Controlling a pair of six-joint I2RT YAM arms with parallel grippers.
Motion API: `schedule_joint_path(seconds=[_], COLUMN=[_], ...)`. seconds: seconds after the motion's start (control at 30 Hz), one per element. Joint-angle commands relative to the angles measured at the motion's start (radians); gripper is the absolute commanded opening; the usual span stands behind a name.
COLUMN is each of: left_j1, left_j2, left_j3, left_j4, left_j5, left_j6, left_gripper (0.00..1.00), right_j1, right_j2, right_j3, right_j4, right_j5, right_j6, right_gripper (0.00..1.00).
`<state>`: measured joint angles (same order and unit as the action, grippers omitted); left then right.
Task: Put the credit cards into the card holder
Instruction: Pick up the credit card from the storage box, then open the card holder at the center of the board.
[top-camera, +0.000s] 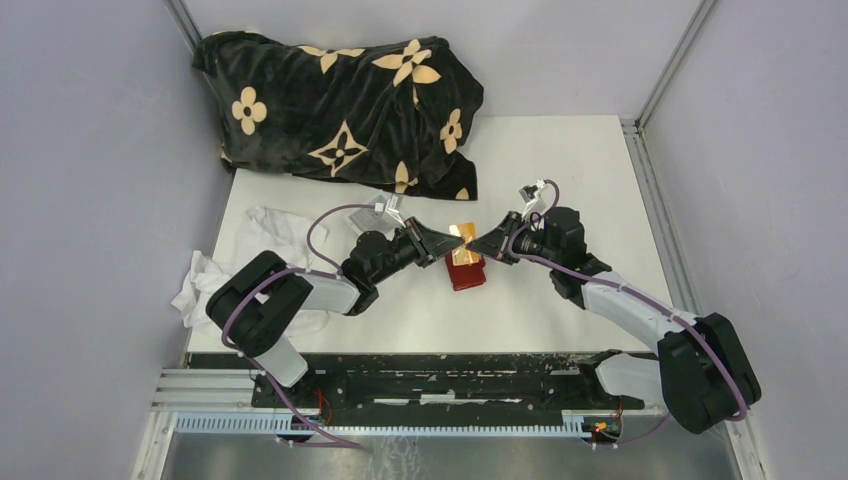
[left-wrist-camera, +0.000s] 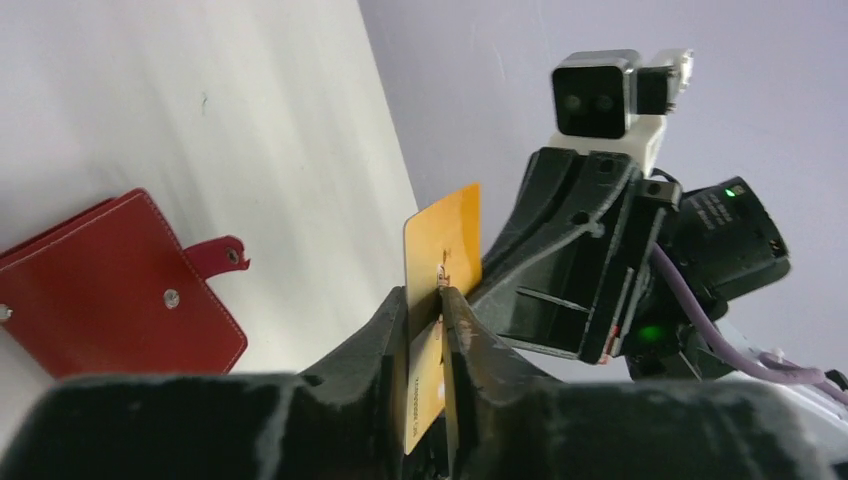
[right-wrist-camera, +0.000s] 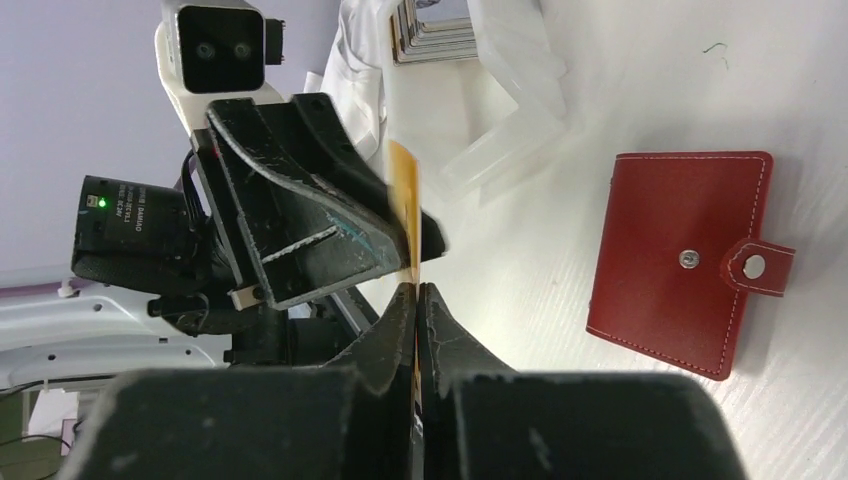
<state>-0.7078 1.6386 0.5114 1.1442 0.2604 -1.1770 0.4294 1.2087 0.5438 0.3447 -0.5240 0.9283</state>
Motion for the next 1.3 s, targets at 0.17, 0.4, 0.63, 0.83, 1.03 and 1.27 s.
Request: schedule_joint_path(seconds=[0.17,0.4,0.63,0.83,1.03,1.27], left_j1=[-0.019,-0.071,-0.160,-0.191,-0.202,-0.208], left_j2=[-0.183,-0.218,-0.161,-0.100,-0.055,-0.016], left_j3=[0.049,0.061,0.121,0.147,0.169,0.195], left_j4=[-0.431,-0.673,-0.817,-0.855,-0.868,-0.884], left_j5=[-0.196,-0.405,-0.567,-0.630,-0.642,-0.646], left_j6=[0.128,0.215,0.283,0.294,0.304,0.315], left_gripper=[0.57,0.58,0.49,0.46,0.44,0.44], right_j1=[0.015,0.016,0.044,0.125,0.182,0.189], right_j2=[-0.048,-0.040,0.062,0.157,0.249,0.305], right_j3=[0.065,0.169,0.273,0.342,0.414,0.458], right_j4=[-0.118,-0.410,-0.601,-0.675,-0.733,-0.764], right_j5=[0.015,0.159,0.282,0.416,0.544,0.627], right_j6=[-0.092,-0.256,-0.367,-0.421,-0.459,-0.482], right_gripper=[0.01,0.01,0.01,0.01,0.01,0.01])
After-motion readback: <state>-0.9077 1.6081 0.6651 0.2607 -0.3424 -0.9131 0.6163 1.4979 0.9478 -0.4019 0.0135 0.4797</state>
